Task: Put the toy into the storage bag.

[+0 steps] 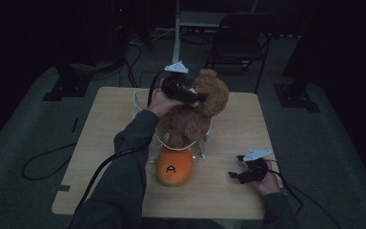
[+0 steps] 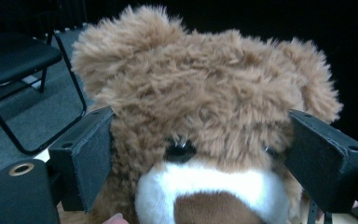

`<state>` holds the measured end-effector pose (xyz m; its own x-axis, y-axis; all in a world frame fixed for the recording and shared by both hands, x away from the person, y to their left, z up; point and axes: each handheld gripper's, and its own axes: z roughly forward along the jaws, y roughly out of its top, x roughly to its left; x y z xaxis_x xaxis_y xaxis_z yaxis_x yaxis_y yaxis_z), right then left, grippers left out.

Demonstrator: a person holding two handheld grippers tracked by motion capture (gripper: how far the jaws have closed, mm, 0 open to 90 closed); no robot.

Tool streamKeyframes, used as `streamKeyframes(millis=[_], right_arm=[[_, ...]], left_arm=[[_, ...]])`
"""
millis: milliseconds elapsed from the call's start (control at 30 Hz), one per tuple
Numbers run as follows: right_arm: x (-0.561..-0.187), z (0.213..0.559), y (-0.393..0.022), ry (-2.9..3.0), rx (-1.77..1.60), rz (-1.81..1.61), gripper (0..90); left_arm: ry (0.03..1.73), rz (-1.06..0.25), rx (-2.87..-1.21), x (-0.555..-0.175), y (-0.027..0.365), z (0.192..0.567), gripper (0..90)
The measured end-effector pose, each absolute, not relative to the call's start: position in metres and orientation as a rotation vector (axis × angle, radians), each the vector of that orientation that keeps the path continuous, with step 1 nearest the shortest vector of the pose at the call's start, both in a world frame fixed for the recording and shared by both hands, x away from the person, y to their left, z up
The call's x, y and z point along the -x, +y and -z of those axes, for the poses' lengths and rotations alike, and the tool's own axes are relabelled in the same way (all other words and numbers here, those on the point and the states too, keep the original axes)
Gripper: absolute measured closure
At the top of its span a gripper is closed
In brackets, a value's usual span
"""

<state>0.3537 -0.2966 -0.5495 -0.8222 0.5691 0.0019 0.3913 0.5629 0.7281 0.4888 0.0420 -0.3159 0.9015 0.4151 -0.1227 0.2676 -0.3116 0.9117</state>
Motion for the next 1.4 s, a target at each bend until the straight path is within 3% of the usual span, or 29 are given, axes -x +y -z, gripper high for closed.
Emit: streamKeyframes(millis=[400,633,933,1233,1400], right_arm=[[-0.354,0.55,-0.297,2.564,-0.801,-1.108,14.7],[-0.354,0.55,-0.297,2.564,-0.801,-1.109,14.6],[-0.354,0.549,-0.297,2.564,-0.802,-1.108,14.6],[-0.354,0.549,-0.297,2.564,-0.802,-1.108,14.7],[-0.354,0.549,-0.297,2.564,-0.802,-1.108,14.6]], left_arm=[[0.492,-0.133,-1.91,-0.488,0.04,0.317,14.7],[0.473,-0.149,-1.987,-0.482,0.039,0.313,31.0],[0.46,-0.134,-2.035,-0.478,0.044,0.314,37.4],[0.464,-0.109,-2.068,-0.479,0.05,0.319,37.5],[0.472,-0.135,-2.036,-0.477,0.047,0.316,28.9]])
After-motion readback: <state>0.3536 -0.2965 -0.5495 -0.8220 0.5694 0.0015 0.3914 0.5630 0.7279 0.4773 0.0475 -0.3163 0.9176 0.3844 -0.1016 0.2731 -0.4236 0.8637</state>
